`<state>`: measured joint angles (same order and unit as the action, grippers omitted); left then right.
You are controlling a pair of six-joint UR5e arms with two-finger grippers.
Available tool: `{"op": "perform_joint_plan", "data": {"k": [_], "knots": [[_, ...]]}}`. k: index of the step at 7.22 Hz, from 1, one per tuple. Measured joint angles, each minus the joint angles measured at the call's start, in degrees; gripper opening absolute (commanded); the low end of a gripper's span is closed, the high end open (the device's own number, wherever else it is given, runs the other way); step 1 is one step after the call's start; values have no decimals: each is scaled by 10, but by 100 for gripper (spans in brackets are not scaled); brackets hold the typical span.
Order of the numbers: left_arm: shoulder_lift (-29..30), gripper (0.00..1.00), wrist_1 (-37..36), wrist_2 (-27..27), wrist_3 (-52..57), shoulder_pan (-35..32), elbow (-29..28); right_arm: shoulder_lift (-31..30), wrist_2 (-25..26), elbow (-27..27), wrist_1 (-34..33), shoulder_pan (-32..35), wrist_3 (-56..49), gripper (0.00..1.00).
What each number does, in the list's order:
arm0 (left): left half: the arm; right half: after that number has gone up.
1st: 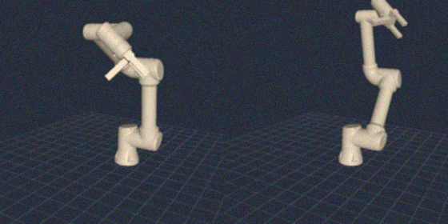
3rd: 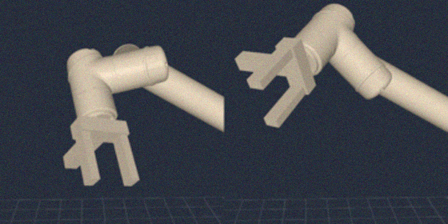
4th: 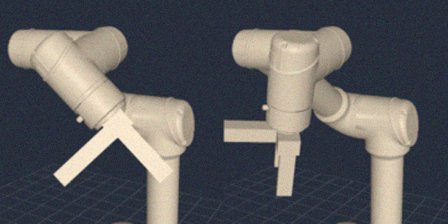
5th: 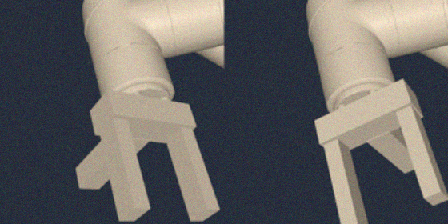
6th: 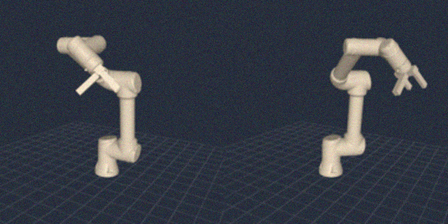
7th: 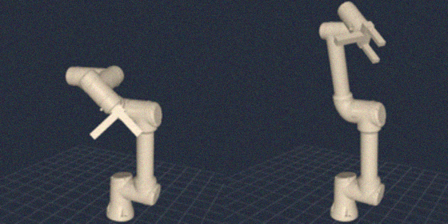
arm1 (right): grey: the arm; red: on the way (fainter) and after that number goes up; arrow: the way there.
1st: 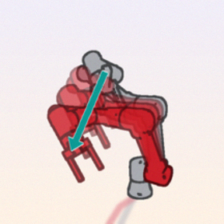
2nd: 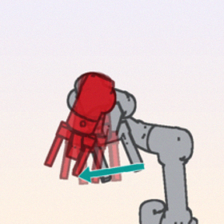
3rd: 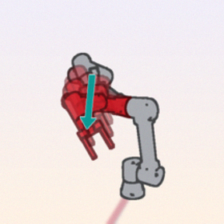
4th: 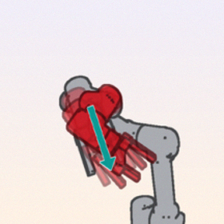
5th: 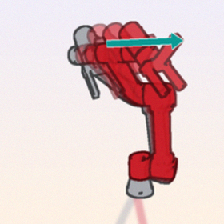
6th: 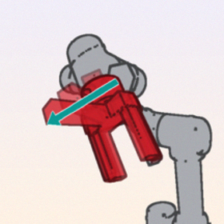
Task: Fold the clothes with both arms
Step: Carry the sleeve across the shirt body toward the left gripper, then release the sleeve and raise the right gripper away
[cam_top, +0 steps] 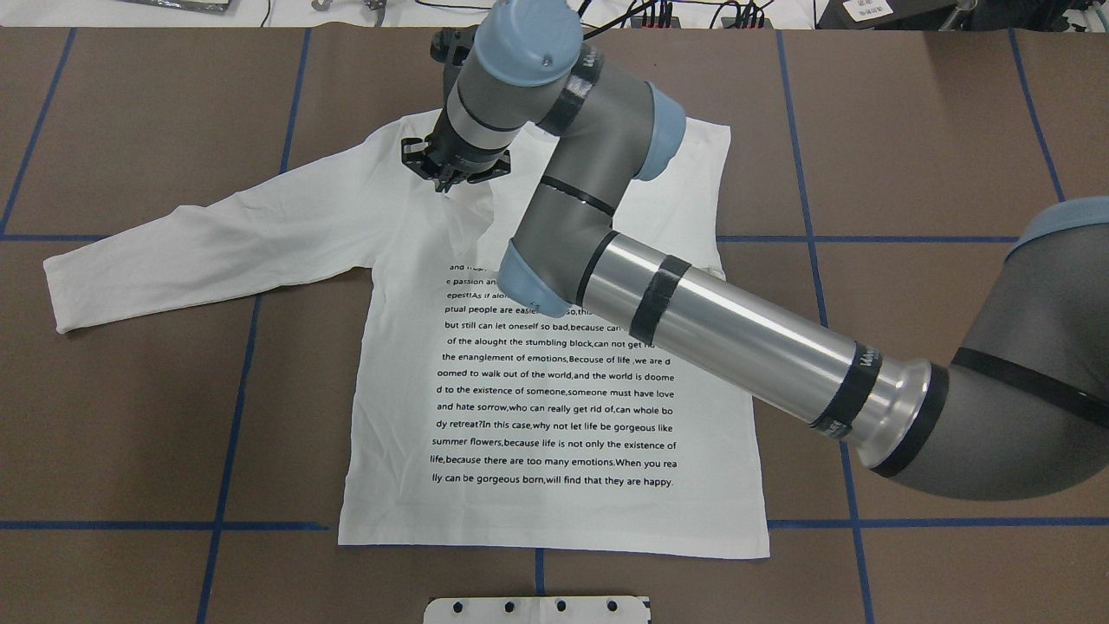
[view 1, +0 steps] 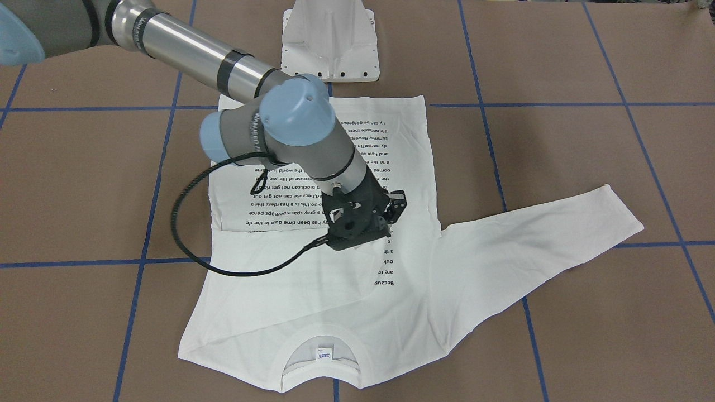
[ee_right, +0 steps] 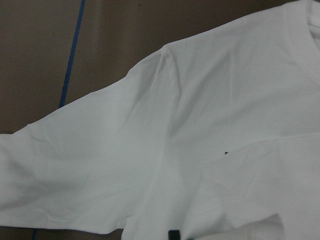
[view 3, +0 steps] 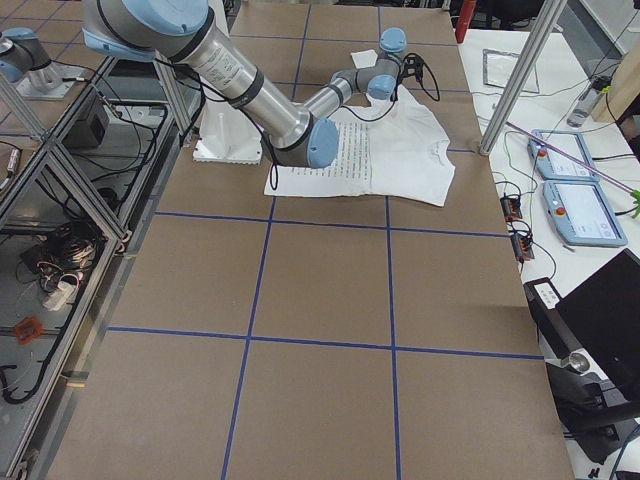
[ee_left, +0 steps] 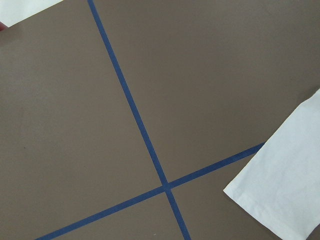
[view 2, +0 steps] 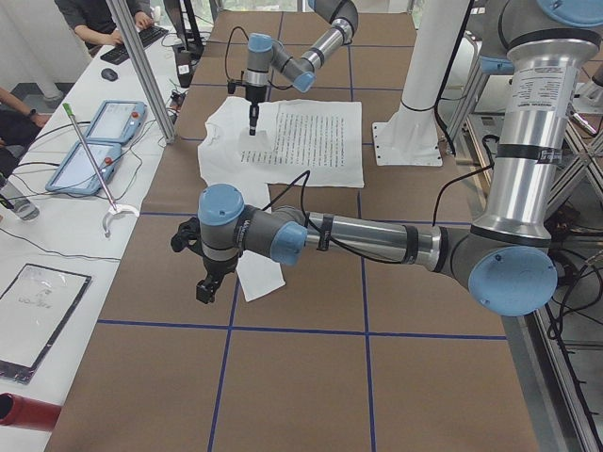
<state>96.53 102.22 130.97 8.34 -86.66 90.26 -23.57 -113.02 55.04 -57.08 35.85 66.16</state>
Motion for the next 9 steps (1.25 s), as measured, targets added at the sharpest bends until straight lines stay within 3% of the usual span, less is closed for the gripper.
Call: {"op": "perform_joint_plan", "data": {"k": [2,3,6,9], "knots": [[2,100,-1,0,-1,0,0,26,123,-30,0,-71,-10,100],[1,100,-1,0,-1,0,0,27,156,-32,0,-87,-12,100],[1,100,-1,0,-19,1,-1,27,176,-21,-17,-92,-13,100],[-3,100,1,-2,-168,13,20,2,126,84,-191,-49,-13,100]]}}
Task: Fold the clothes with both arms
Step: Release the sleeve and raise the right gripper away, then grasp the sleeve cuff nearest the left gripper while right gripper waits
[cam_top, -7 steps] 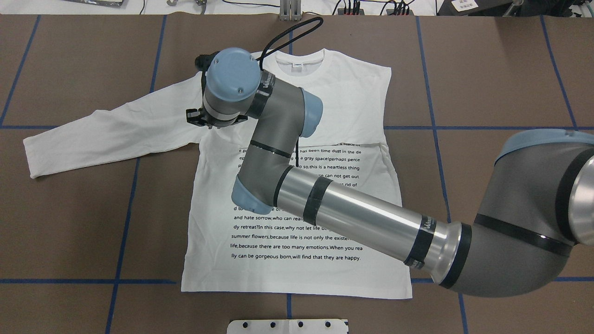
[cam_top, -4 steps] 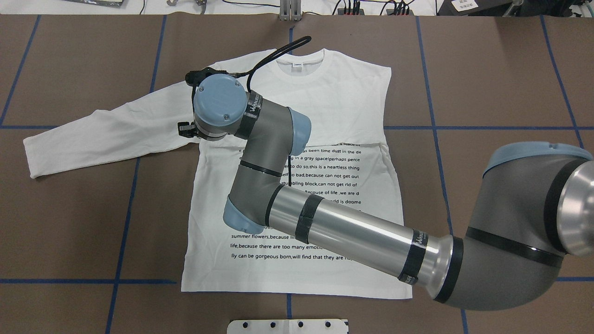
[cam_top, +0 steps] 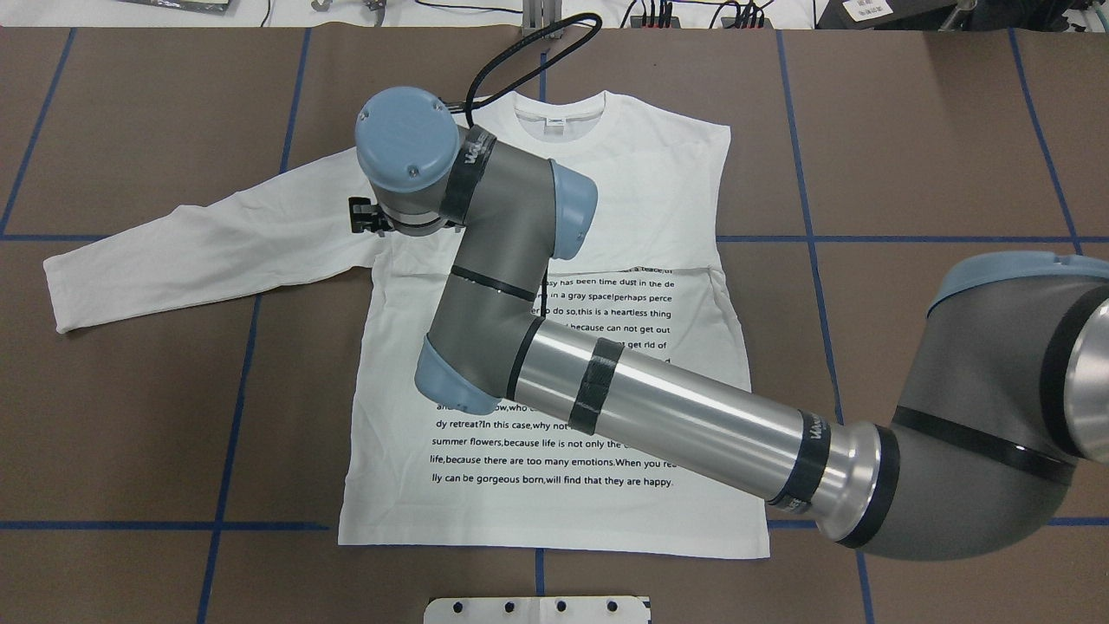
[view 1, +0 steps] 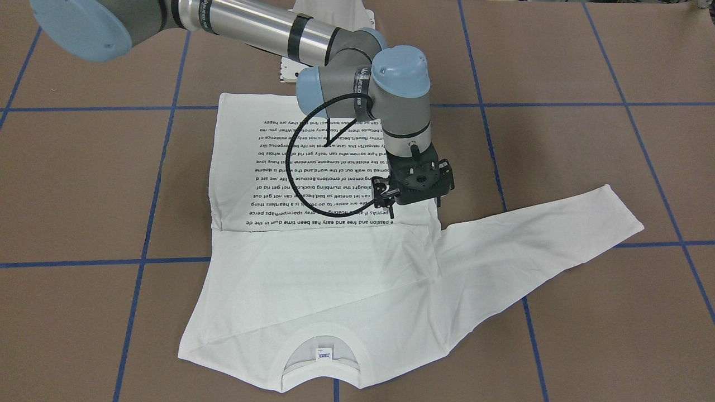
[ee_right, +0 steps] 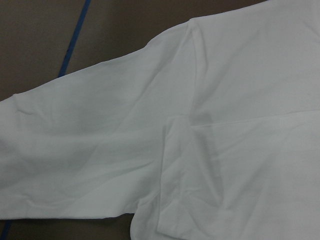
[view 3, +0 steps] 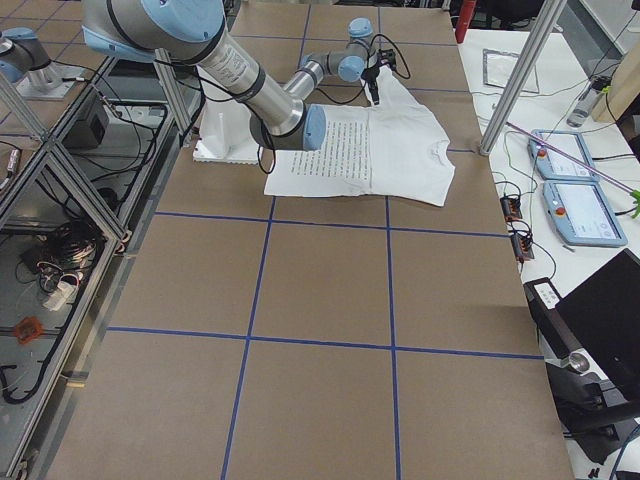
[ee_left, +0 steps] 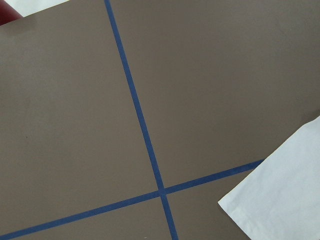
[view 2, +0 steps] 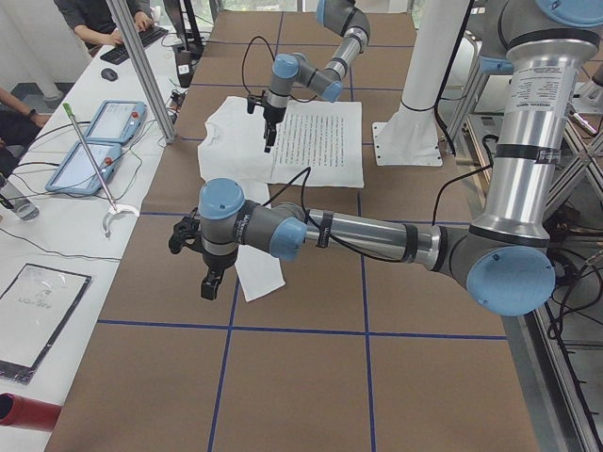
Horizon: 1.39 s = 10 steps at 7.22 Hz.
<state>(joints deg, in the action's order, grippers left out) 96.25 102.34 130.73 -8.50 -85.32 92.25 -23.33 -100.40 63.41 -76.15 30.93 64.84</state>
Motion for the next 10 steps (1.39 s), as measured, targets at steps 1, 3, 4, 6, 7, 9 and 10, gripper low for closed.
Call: {"op": "perform_joint_plan", "data": {"k": [1,3,4,6,7,9,10], "knots": [[-9,100,3,-2,-75,25,22,-26,-46,48,-64,31,-5,100],[-46,100,42,-4,-227,97,56,-115,-140,151,-147,110,-72,100],[-68,100,86,-6,-294,134,59,-164,-168,197,-184,146,-132,100],[-85,99,168,-34,-399,201,31,-242,-223,244,-219,211,-224,100],[-79,98,208,-52,-420,225,-7,-279,-244,269,-223,237,-251,100],[-58,96,299,-65,-427,239,-96,-336,-260,314,-224,270,-291,100],[-50,93,319,-67,-426,241,-120,-350,-266,327,-224,275,-297,100]]}}
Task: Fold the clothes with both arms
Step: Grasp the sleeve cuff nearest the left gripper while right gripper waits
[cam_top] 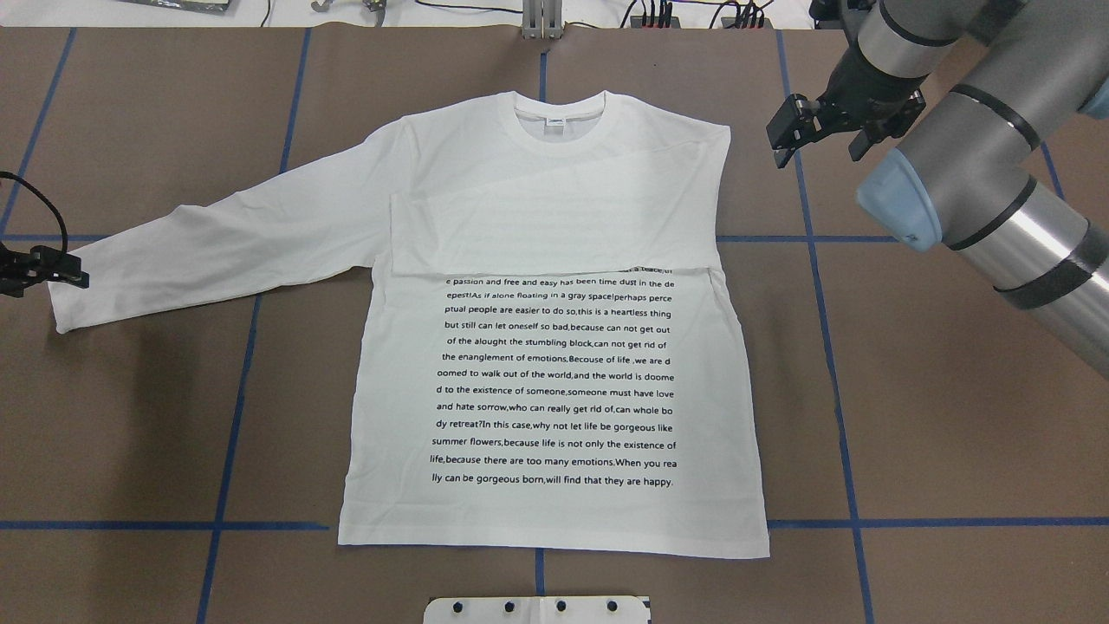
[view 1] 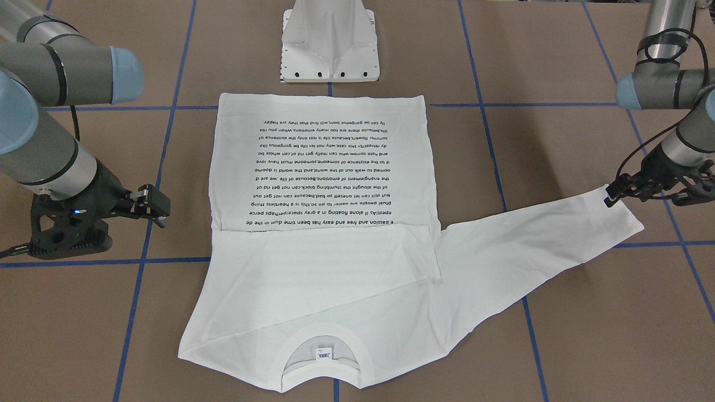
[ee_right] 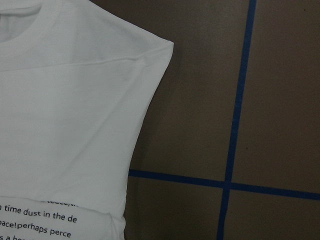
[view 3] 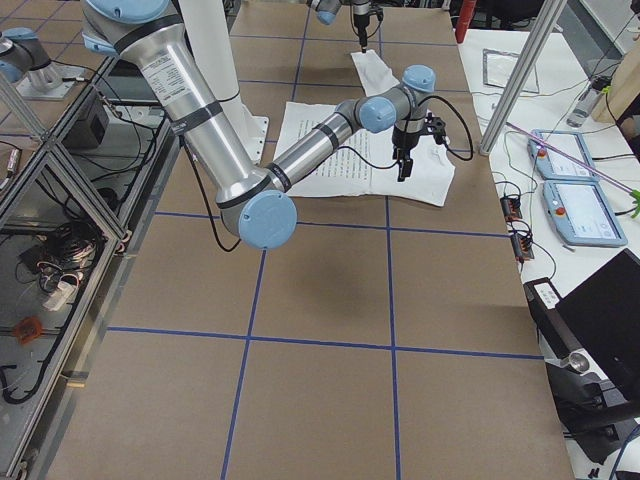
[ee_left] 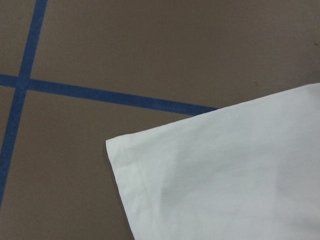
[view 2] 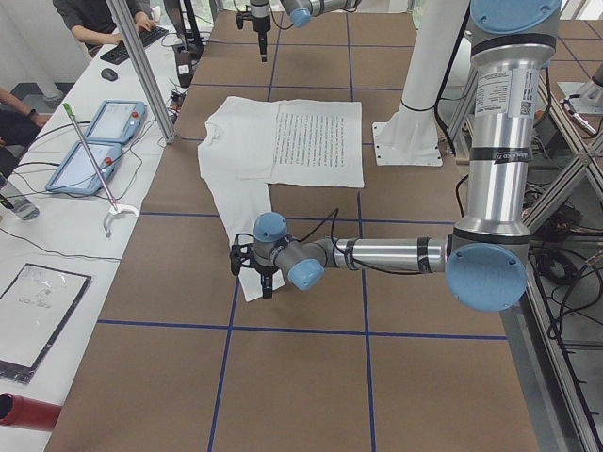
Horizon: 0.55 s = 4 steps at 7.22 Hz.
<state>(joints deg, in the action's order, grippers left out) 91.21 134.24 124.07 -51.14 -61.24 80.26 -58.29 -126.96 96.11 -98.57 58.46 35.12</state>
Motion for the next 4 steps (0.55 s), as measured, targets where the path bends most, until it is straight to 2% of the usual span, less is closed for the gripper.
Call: {"op": "perform_joint_plan", "data": {"k": [4], "knots": [[1,82,13,-1,1,0,-19,-12,-26,11,4,10,-3,100]]}}
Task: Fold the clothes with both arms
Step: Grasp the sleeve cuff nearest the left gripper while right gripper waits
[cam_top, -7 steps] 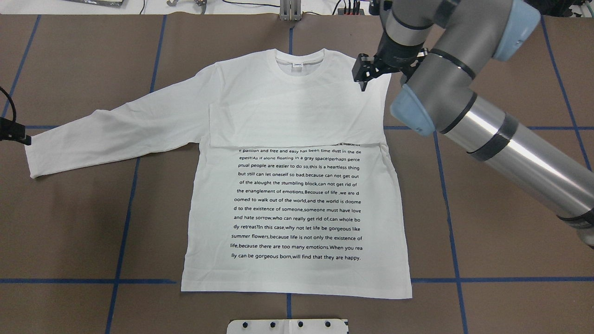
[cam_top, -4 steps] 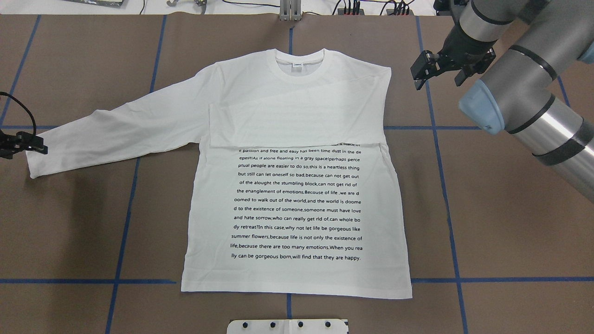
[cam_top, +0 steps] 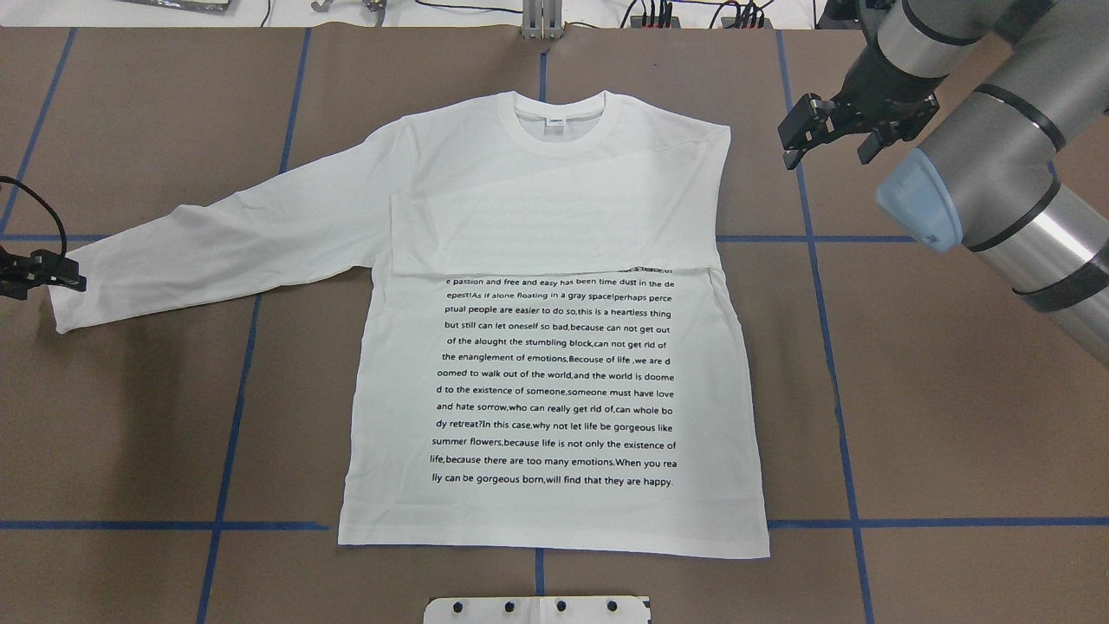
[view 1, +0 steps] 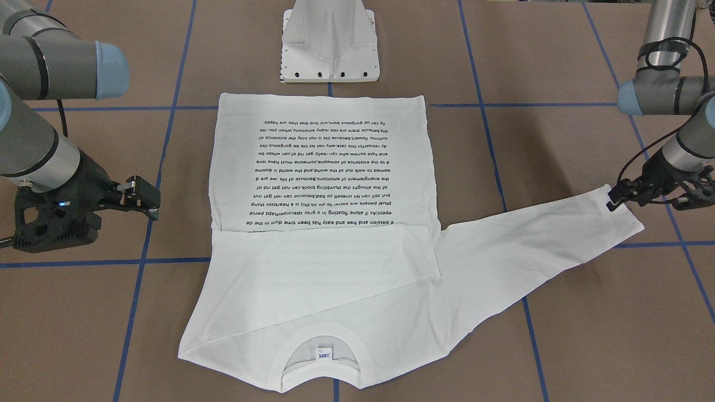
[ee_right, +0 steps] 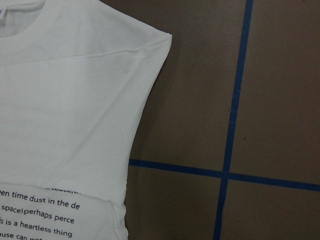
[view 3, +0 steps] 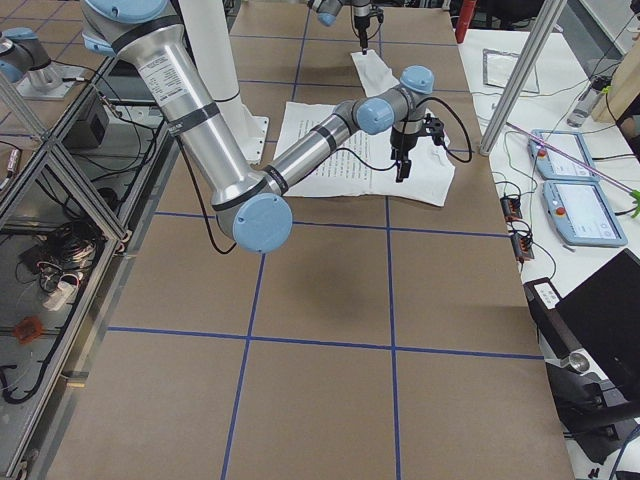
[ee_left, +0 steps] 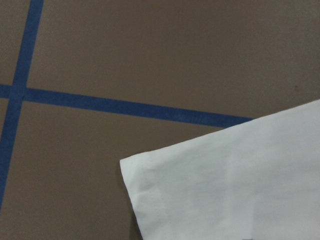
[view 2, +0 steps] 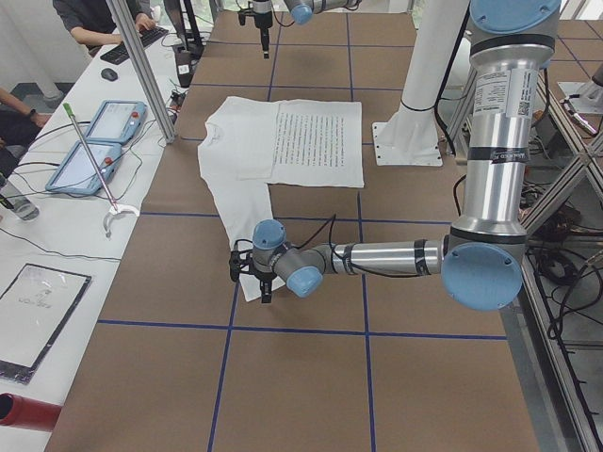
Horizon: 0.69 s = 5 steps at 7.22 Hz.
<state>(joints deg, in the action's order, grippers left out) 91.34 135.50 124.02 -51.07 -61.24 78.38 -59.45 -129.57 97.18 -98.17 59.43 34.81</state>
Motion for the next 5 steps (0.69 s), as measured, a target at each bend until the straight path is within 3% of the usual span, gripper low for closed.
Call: {"op": "perform_joint_plan", "data": {"k": [5], "knots": [[-2,70,-1,-1,0,1,-2,-1,-4,-1,1,2,0,100]]}}
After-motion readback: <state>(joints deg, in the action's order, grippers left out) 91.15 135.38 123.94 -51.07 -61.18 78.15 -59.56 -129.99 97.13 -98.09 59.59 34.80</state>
